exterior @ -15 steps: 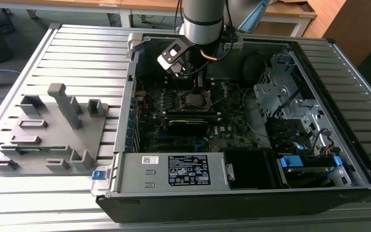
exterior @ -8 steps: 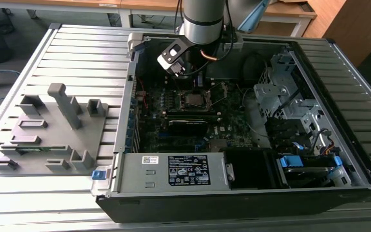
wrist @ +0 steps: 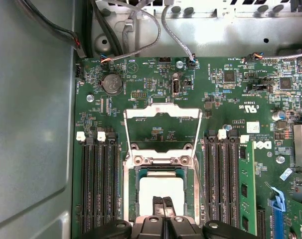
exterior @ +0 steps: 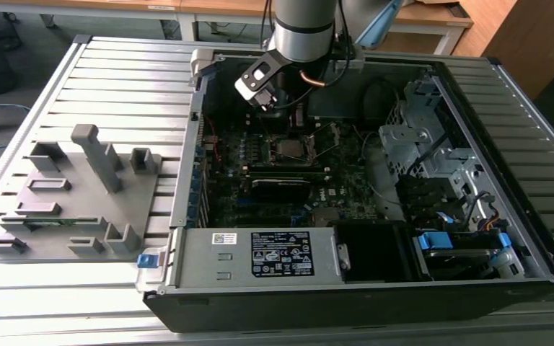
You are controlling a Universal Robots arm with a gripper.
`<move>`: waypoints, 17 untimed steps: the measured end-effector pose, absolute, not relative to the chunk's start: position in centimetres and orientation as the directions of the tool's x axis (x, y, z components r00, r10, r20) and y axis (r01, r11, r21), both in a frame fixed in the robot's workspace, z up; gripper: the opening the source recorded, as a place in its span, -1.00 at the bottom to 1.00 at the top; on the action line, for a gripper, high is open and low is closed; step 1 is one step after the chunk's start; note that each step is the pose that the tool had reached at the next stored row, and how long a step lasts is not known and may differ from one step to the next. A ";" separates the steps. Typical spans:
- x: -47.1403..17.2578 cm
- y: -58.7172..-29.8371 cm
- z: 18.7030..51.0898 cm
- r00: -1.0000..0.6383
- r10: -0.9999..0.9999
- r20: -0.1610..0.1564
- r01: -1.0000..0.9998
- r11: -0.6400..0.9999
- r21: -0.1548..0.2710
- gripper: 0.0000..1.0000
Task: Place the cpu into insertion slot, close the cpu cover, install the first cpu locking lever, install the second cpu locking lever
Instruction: 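Close the cpu cover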
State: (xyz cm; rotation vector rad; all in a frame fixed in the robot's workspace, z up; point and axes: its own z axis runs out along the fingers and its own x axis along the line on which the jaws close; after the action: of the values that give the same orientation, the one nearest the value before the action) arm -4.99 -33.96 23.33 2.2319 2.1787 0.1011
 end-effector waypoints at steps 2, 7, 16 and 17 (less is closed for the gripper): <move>-5.0 -34.0 23.4 0.023 0.999 0.032 0.998 -0.025 0.060 -0.79; -5.0 -34.0 23.6 0.023 0.999 0.032 0.998 -0.025 0.060 -0.79; -5.0 -34.0 23.9 0.023 0.999 0.032 0.998 -0.025 0.060 -0.79; -5.0 -34.0 24.0 0.023 0.999 0.032 0.998 -0.025 0.060 -0.79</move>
State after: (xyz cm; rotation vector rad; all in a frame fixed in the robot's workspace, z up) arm -4.99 -33.96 23.96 2.2318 2.1787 0.1012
